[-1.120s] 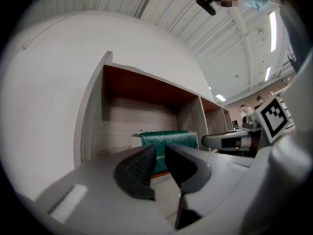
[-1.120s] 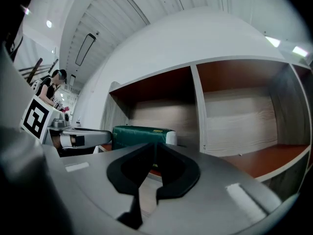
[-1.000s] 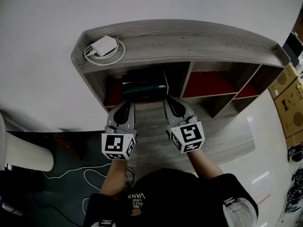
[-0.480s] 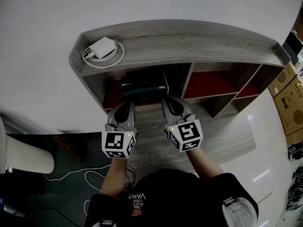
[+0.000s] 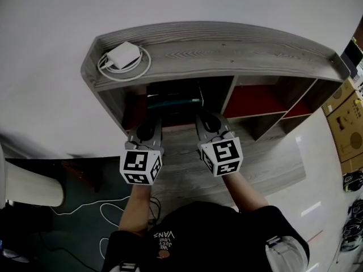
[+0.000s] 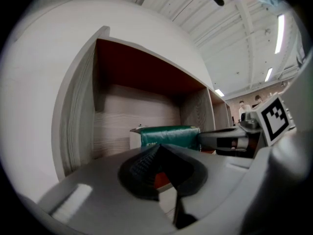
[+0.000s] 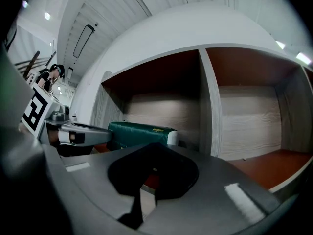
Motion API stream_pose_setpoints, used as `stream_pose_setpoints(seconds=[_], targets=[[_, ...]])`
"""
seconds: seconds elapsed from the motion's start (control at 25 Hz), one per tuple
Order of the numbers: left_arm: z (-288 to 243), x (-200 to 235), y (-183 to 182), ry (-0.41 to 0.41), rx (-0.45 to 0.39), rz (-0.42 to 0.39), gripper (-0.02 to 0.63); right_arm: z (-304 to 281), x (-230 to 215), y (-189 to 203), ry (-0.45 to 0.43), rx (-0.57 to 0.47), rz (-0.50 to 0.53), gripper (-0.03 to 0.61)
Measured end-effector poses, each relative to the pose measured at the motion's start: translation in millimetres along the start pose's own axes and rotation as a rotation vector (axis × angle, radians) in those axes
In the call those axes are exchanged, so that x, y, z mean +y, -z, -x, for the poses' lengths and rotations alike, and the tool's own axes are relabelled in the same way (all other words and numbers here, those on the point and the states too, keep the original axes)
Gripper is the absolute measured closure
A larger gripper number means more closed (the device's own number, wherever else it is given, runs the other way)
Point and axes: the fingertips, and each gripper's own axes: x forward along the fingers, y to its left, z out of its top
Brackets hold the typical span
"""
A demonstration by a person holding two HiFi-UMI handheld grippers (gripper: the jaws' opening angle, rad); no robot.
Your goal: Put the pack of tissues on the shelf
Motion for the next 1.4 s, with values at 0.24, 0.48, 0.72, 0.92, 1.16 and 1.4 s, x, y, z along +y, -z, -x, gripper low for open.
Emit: stream_pose_setpoints(seconds=[0.24,0.48,0.72,0.92,1.16,1.4], targets=[[-5,3,1,0.001,0.025,0.036,0.561,-6,-2,0,0.005,0.017,0.004,0.574],[-8,3,2,0.002,0.043,0.038,0.561,-10,-3,1,0.011,0.026,0.007,0.574],[-7,3,1,-0.003,0.036,0.036,0.561,-8,-1,1,0.003,0.022,-0.001,0.574],[-5,4,1,-0.007,0.02,0.028,0.561,0,-2,-1,0.0,0.006,-0.017,0.574],[7,-5,0,-0.002,-0.006,0.018,0.561,21,-3,-1,0.008,-0.008,-0.042,0.574],[27,-22,1,0.005,-0.031,0.022,0.561,46,1,1,0.005,-0.022,-0.062,0.574]])
